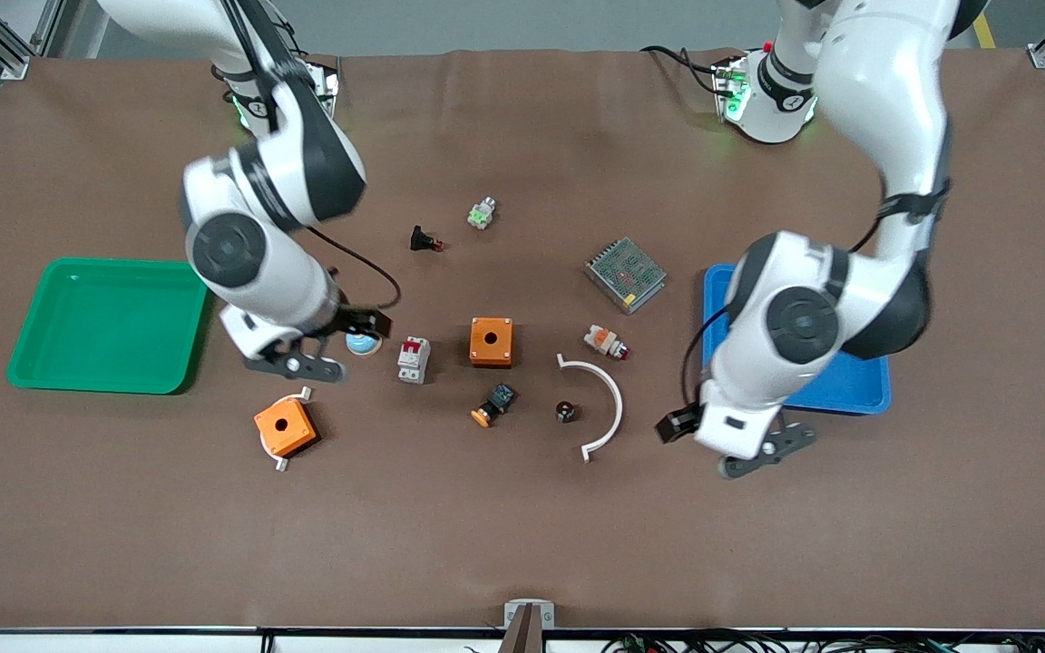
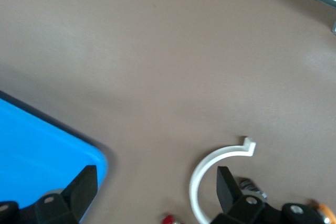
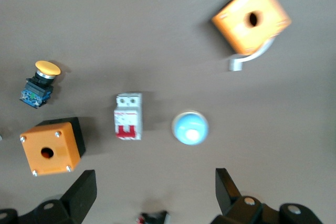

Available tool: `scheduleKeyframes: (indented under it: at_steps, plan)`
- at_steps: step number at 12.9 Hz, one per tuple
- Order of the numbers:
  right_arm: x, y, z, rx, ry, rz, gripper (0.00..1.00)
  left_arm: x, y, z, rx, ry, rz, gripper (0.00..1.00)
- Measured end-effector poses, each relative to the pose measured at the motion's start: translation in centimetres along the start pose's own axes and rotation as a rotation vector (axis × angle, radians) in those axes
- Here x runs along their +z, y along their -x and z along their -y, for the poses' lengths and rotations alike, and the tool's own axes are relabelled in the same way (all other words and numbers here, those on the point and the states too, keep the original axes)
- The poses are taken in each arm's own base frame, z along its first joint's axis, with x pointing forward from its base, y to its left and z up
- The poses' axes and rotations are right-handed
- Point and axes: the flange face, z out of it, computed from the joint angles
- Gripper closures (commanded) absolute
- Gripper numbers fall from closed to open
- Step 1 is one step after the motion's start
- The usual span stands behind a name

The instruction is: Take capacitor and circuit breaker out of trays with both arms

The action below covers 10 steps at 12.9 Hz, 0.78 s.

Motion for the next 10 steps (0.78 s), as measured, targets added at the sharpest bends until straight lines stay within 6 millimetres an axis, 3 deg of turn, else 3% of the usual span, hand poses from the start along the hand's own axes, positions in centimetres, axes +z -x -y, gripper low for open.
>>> scheduleKeyframes:
  at_steps: [3, 5, 8, 10]
  plan:
    - [-7.4, 2.2, -4.4, 0.026, -0.009, -0.021, 0.0, -6.0, -2.4, 7.3, 0.107, -0.012, -0.003, 0.0]
    - [-10.9, 3.3, -7.6, 0.016, 0.015, -0.055, 0.0, -8.9, -2.9, 12.0, 0.182, -0.019, -0.003, 0.0]
    - [-14.2, 3.7, -13.1, -0.052, 0.019, -0.065, 0.0, -12.4, -2.7, 18.7, 0.262, -0.026, -0.013, 0.0]
    - [-15.4, 3.3, -16.9, -0.106, 0.007, -0.072, 0.0, -14.3, -1.6, 21.4, 0.287, -0.029, -0.021, 0.0]
